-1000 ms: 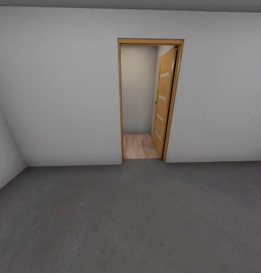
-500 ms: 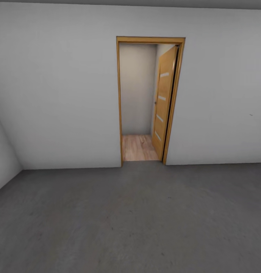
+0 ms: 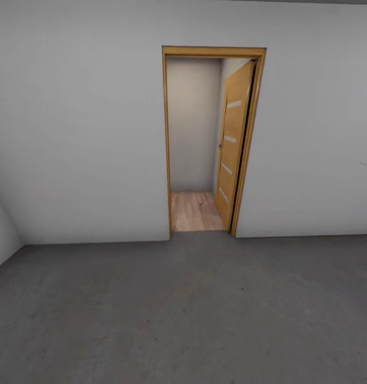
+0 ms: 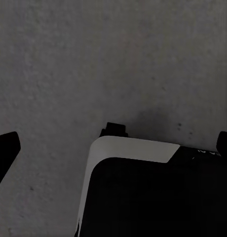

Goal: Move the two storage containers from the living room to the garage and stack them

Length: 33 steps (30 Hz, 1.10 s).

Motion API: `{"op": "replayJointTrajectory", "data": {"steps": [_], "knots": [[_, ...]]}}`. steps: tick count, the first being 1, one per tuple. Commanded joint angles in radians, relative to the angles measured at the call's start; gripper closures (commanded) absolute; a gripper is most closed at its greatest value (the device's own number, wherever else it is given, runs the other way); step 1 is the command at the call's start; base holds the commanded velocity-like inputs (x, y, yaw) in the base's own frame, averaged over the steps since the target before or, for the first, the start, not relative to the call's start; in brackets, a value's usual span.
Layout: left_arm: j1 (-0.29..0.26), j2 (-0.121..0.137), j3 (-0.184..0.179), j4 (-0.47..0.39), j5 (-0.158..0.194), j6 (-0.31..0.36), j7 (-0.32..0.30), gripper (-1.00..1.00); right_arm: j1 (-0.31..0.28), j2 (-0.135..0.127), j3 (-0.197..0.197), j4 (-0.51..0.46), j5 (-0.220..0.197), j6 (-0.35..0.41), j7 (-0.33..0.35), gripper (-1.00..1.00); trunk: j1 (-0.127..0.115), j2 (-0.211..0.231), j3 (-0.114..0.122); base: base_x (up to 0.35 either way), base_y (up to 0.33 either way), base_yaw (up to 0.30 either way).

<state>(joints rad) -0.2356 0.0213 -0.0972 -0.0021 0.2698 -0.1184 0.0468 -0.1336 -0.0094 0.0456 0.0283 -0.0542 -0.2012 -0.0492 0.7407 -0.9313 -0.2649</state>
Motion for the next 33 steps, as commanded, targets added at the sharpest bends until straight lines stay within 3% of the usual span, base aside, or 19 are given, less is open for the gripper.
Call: {"op": "replayJointTrajectory", "data": {"steps": [1, 11, 22, 33], "knots": [[-0.001, 0.0, -0.009, 0.001, 0.008, -0.003, 0.002, -1.0, -0.001, 0.0, 0.005, 0.003, -0.006, -0.006, -0.001, -1.0, 0.001, -0.001, -0.001, 0.318, 0.0, 0.0], [-0.001, 0.0, -0.009, 0.001, 0.008, -0.003, 0.002, -1.0, -0.001, 0.0, 0.004, 0.004, -0.006, -0.007, -0.001, -1.0, 0.001, -0.001, -0.001, 0.315, -0.043, 0.0], [-0.001, 0.0, -0.009, 0.001, 0.008, -0.003, 0.002, -1.0, -0.001, 0.002, 0.004, 0.003, -0.007, -0.008, -0.001, -1.0, 0.001, -0.001, -0.001, 0.291, -0.196, -0.005], [-0.001, 0.0, -0.009, 0.001, 0.008, -0.008, 0.004, -1.0, -0.001, 0.003, 0.003, 0.004, -0.009, -0.009, -0.001, -1.0, 0.001, -0.001, 0.002, 0.174, -0.131, -0.2]]}}
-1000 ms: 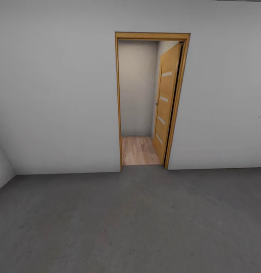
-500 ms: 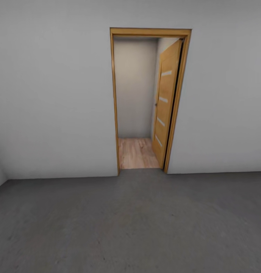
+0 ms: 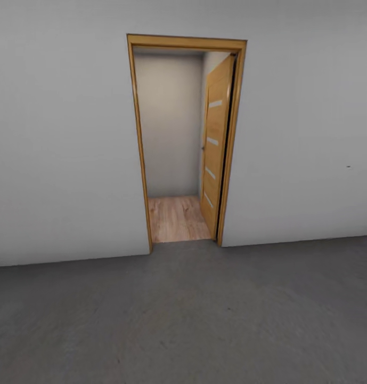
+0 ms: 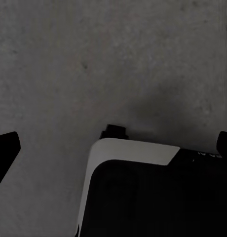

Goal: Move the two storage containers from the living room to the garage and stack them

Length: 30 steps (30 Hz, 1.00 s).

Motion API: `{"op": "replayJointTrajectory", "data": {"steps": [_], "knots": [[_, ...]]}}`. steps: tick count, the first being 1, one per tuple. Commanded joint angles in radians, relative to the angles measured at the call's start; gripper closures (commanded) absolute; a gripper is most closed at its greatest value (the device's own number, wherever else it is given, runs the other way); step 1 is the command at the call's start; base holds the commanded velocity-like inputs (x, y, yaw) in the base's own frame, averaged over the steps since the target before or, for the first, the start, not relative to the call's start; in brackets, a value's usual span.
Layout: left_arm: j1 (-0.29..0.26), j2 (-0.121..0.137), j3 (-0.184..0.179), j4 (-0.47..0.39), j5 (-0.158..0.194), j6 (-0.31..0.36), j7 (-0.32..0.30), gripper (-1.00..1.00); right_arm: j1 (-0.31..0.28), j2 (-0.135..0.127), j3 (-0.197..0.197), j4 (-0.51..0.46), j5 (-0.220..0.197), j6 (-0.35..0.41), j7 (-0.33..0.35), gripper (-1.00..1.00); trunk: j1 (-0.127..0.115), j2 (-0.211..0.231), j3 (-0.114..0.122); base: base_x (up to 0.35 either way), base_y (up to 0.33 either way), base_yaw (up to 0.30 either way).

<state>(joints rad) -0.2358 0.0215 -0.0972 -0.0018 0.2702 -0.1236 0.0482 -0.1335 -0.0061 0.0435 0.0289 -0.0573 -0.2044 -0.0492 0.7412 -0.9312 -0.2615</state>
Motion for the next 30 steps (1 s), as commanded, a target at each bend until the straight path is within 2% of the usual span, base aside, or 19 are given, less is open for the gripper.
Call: {"op": "replayJointTrajectory", "data": {"steps": [1, 7, 30], "knots": [[0.0, 0.0, -0.009, 0.0, 0.008, -0.003, 0.003, -1.0, -0.002, 0.0, 0.005, 0.003, -0.005, -0.006, -0.001, -1.0, 0.0, -0.001, -0.001, 0.017, -0.012, -0.191], [0.0, 0.0, -0.009, 0.0, 0.008, -0.001, 0.002, -1.0, -0.002, 0.0, 0.005, 0.003, -0.004, -0.004, -0.001, -1.0, 0.0, -0.001, -0.001, 0.083, -0.005, -0.072], [0.0, 0.0, -0.009, 0.0, 0.009, 0.005, 0.001, -1.0, -0.002, -0.003, 0.006, 0.003, -0.006, -0.002, 0.0, -1.0, 0.0, -0.001, -0.001, 0.313, 0.0, -0.002]]}}
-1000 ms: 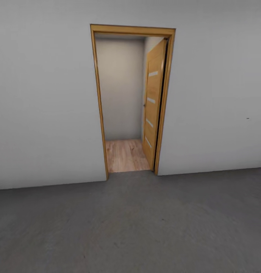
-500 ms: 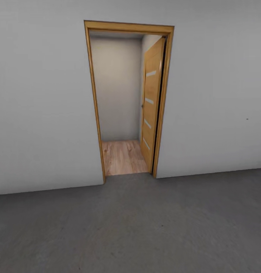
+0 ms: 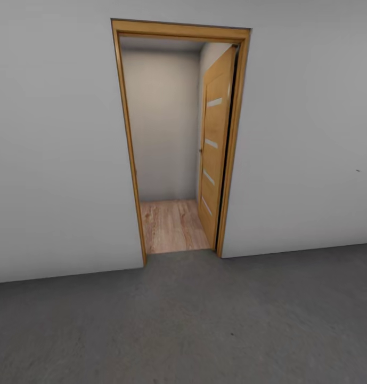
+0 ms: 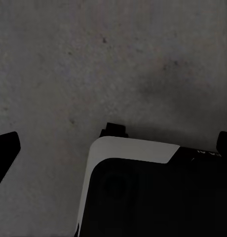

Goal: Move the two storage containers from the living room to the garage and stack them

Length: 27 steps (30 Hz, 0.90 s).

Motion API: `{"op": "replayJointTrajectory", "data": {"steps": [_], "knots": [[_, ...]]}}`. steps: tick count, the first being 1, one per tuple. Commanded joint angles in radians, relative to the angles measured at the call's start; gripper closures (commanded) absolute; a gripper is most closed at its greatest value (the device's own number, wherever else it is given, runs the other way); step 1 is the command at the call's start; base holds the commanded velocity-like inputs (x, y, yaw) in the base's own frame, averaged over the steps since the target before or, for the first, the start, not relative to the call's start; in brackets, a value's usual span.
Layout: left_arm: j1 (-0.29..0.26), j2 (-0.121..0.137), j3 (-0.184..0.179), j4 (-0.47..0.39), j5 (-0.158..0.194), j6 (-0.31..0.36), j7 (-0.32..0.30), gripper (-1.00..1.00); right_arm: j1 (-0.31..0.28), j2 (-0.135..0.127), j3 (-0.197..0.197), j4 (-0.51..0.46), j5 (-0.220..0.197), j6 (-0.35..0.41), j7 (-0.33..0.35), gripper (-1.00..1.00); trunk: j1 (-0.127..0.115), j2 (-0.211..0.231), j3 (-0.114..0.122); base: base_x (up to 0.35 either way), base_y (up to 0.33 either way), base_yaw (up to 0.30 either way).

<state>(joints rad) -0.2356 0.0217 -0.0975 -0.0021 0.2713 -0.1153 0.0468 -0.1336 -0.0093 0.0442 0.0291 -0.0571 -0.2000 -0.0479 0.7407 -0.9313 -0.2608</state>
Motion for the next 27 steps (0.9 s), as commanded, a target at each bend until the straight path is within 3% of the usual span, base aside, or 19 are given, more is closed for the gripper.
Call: {"op": "replayJointTrajectory", "data": {"steps": [1, 27], "knots": [[-0.001, 0.0, -0.009, 0.001, 0.008, -0.003, 0.002, -1.0, -0.001, 0.0, 0.005, 0.003, -0.006, -0.006, -0.001, -1.0, 0.001, -0.001, -0.001, 0.322, 0.0, 0.0], [-0.001, 0.001, -0.009, 0.001, 0.008, -0.003, 0.002, -1.0, -0.001, 0.005, 0.003, 0.003, -0.004, -0.008, -0.003, -1.0, 0.001, -0.001, -0.001, 0.322, 0.0, 0.0]]}}
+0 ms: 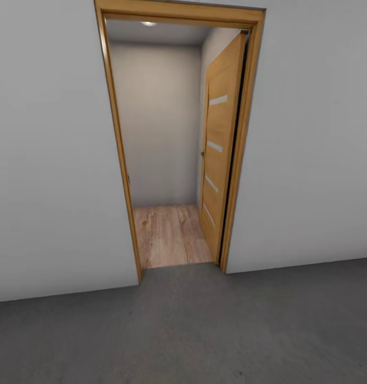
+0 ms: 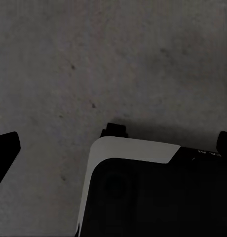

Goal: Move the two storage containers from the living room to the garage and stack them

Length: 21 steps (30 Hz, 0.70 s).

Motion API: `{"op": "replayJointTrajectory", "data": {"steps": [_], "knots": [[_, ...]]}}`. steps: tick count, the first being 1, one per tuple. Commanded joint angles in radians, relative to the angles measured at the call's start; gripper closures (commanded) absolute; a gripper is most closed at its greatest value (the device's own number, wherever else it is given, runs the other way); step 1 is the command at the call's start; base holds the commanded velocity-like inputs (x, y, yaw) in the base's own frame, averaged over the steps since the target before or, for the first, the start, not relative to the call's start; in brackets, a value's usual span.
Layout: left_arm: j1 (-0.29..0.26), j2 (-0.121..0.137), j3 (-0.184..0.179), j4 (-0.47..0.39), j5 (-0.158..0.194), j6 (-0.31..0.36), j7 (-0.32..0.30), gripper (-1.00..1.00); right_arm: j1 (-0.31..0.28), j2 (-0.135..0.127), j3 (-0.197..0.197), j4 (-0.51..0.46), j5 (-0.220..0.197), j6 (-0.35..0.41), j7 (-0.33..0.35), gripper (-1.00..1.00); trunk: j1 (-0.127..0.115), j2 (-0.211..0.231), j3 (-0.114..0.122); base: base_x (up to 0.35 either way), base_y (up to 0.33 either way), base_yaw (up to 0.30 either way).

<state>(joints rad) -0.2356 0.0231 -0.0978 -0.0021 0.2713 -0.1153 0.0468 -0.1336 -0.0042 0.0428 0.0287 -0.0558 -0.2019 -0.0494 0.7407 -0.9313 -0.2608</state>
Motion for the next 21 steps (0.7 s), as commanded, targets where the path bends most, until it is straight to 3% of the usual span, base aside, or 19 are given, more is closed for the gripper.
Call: {"op": "replayJointTrajectory", "data": {"steps": [1, 17, 21], "knots": [[-0.001, 0.0, -0.009, 0.001, 0.008, -0.003, 0.002, -1.0, -0.001, 0.0, 0.005, 0.003, -0.006, -0.006, -0.001, -1.0, 0.001, -0.001, -0.001, 0.322, 0.0, 0.0], [-0.001, 0.0, -0.009, 0.001, 0.008, -0.003, 0.002, -1.0, -0.001, 0.0, 0.005, 0.003, -0.006, -0.006, -0.001, -1.0, 0.001, -0.001, -0.001, 0.322, 0.0, 0.002], [-0.001, 0.0, -0.009, 0.001, 0.008, -0.003, 0.002, -1.0, -0.001, 0.0, 0.005, 0.003, -0.006, -0.007, -0.001, -1.0, 0.001, -0.001, -0.001, 0.322, 0.0, 0.172]]}}
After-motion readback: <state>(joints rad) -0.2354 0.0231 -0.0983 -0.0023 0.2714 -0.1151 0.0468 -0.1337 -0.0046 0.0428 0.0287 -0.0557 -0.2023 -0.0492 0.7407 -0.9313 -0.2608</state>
